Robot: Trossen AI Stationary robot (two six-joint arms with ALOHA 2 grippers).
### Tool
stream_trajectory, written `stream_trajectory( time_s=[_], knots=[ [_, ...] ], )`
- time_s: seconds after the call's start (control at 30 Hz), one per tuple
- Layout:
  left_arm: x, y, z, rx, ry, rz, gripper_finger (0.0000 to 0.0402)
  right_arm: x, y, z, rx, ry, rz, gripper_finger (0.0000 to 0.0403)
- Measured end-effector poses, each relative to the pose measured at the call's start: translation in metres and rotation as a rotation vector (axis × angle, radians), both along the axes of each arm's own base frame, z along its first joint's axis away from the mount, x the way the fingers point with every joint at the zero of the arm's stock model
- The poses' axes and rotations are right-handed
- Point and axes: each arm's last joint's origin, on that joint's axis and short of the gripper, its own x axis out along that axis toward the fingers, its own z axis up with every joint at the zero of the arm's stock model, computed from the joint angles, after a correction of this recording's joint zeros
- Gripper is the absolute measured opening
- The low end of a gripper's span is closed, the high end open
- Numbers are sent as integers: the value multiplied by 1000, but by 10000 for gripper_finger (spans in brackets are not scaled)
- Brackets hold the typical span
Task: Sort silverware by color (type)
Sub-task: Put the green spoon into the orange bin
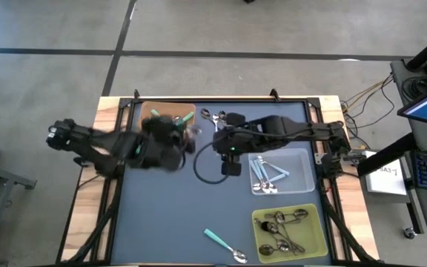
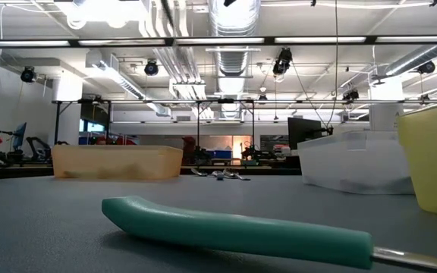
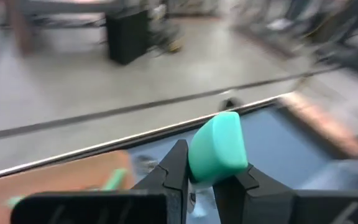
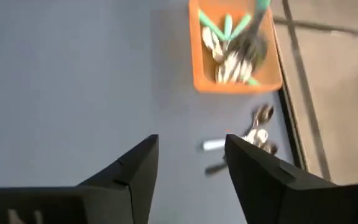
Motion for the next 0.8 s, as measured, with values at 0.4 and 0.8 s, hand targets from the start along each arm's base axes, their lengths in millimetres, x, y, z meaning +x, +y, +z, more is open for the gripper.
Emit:
stream_trajectory(
  time_s=[0.4, 0.8],
  knots=[
    [-2, 120, -42, -132, 389, 159, 29, 3, -59, -27, 19, 108, -201, 175],
    [-22, 208, -109, -265, 309, 44, 29, 2, -130, -47, 56, 65, -431, 171]
  ],
)
